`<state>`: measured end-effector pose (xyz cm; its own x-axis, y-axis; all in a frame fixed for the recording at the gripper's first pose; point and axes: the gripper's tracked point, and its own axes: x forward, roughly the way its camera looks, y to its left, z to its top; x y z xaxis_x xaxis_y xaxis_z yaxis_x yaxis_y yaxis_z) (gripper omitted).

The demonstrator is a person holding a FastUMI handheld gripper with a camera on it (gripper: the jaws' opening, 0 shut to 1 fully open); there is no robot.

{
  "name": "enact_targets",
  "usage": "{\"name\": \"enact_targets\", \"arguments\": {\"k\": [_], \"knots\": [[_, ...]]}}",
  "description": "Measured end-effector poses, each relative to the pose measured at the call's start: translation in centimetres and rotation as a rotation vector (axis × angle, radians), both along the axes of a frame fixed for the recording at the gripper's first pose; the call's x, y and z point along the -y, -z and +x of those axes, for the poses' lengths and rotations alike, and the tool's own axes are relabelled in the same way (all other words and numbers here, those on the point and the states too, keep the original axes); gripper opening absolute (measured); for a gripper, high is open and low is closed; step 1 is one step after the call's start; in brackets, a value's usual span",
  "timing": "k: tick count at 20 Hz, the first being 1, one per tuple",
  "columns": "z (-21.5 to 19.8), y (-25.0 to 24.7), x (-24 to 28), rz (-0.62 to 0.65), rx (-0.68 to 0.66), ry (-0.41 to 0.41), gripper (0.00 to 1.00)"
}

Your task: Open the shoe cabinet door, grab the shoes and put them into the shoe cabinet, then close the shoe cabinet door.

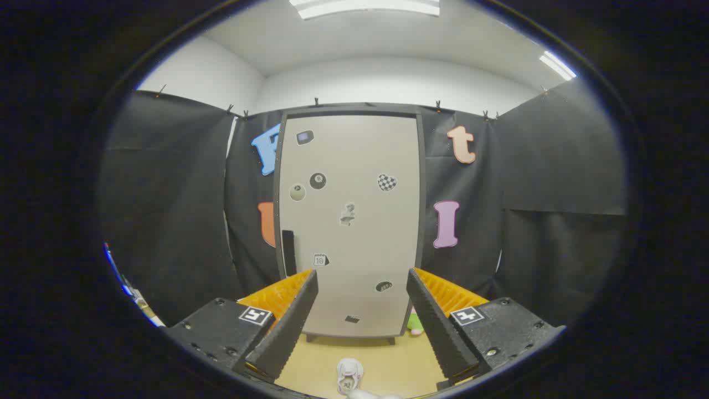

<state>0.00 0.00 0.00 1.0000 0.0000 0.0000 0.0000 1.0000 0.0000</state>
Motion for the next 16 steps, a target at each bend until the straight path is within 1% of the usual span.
{"name": "enact_targets", "arguments": {"k": [11, 16], "knots": [[-0.2, 0.1, 0.5, -0.003, -0.010, 0.011, 1.00], [1.2, 0.8, -0.3, -0.007, -0.018, 0.012, 1.00]]}}
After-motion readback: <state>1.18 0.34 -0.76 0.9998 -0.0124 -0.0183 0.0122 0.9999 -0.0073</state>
